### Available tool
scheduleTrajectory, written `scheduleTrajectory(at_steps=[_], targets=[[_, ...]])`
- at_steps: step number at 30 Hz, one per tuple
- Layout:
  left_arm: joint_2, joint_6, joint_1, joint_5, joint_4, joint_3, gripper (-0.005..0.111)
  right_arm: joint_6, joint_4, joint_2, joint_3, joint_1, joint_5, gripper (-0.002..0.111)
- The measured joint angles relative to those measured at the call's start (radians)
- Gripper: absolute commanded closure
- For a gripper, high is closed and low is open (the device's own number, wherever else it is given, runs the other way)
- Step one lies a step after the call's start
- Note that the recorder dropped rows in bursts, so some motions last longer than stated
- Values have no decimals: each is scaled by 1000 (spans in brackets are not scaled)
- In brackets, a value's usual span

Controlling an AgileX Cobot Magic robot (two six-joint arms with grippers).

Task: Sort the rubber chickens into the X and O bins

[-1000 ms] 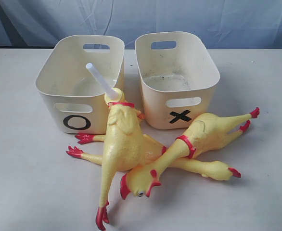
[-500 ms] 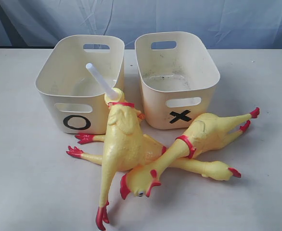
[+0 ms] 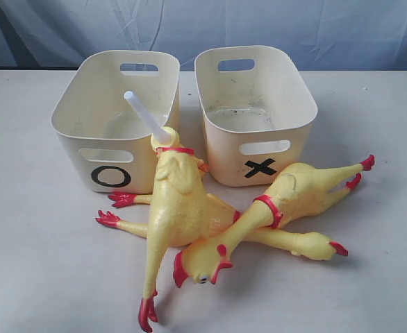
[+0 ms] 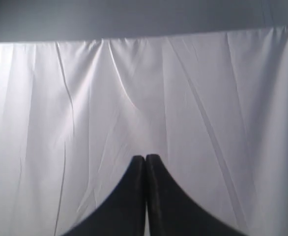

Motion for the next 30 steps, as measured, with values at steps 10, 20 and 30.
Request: scheduleTrajectory(at_steps=[10,20,30], targets=[[0,0,0,0,0,0,107,372,-40,66,-440,18,554,109],[0,0,0,0,0,0,107,167,332,804,-1074,248,1285,109],[0,0,0,0,0,0,107,-152,721,1251,-1037,363,1427,109]])
